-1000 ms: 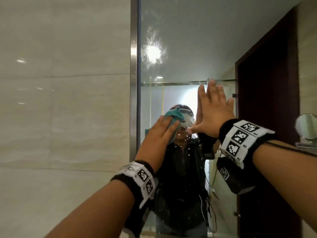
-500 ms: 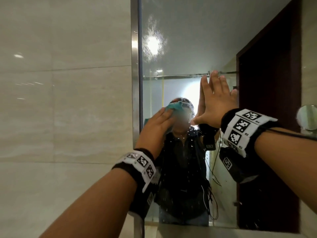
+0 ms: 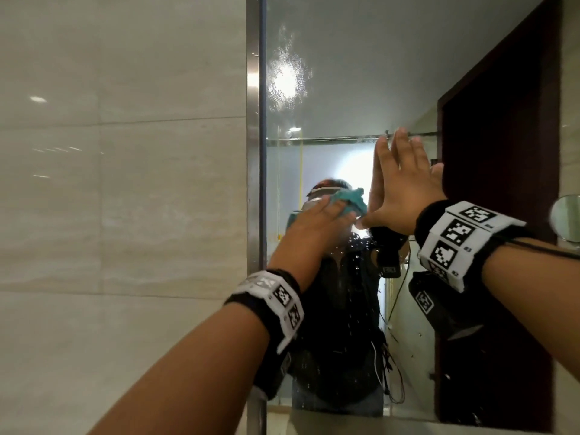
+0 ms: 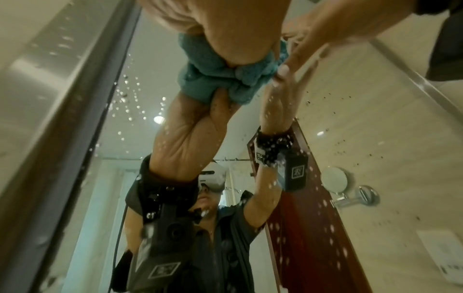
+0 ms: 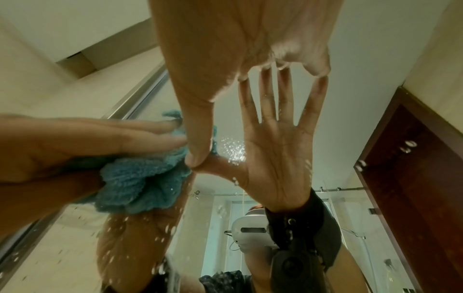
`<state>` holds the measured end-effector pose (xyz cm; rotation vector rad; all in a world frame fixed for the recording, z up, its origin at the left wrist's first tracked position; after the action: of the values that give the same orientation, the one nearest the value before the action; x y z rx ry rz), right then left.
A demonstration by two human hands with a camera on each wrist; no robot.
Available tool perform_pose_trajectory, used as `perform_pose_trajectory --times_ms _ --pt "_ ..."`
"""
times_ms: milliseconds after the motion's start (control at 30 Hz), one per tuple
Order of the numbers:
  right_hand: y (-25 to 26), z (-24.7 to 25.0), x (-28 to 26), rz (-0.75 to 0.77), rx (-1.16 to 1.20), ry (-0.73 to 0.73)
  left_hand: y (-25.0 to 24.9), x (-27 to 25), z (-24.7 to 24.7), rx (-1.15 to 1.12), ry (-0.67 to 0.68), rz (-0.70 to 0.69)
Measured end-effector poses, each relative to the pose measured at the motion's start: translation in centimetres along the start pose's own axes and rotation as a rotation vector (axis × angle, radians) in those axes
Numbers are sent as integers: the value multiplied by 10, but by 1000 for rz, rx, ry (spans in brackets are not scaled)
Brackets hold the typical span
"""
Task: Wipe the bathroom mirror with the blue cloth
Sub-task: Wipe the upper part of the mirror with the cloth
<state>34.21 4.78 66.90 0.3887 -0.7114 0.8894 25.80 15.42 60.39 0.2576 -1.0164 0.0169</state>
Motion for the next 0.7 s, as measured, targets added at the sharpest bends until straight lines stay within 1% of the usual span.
perform_pose_trajectory --times_ms 33,100,133,167,200,233,267,300,333,367,433,500,533,600,633,667,700 --pt "0 0 0 2 2 -1 -2 -4 -6 36 56 2" --pt "0 0 -1 5 4 -1 -4 2 5 107 97 -72" --pt "1 0 -1 5 7 1 -5 10 19 156 54 -131" --pt "0 0 -1 3 12 2 -2 20 36 184 -36 -140" --pt "0 0 -1 2 16 1 9 30 55 192 -139 -87" --pt "-1 0 -1 1 18 0 22 39 70 198 -208 -4" --pt "-1 -1 -1 1 18 -1 33 44 78 181 -226 90" --pt "-2 -1 0 2 17 -2 42 44 75 155 -224 167" --pt "-2 -1 0 3 17 -3 45 39 68 130 -230 212" --pt "-2 -1 0 2 15 -7 43 30 56 101 -238 218" --pt "-1 -1 0 2 8 -15 28 3 31 29 -227 175" --pt "-1 0 -1 2 7 -15 7 -22 15 62 -151 119" --pt "0 0 -1 4 10 -15 -1 -28 16 93 -116 82" --pt "0 0 -1 7 11 -17 -1 -15 33 132 -27 -5" --pt "1 0 -2 6 12 -18 3 -2 43 165 -4 -34" --pt "0 1 -2 5 14 -21 8 13 58 183 -34 -56" --pt "0 1 -2 4 16 -23 15 27 76 171 -105 -46"
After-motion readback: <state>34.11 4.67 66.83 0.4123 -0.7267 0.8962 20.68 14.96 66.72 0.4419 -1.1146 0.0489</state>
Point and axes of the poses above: each hand's wrist, its own x-axis towards the middle knuckle, its own z-axis out of the back of the hand, y = z × x, the point moved 7 cm from there along x, towards the middle knuckle
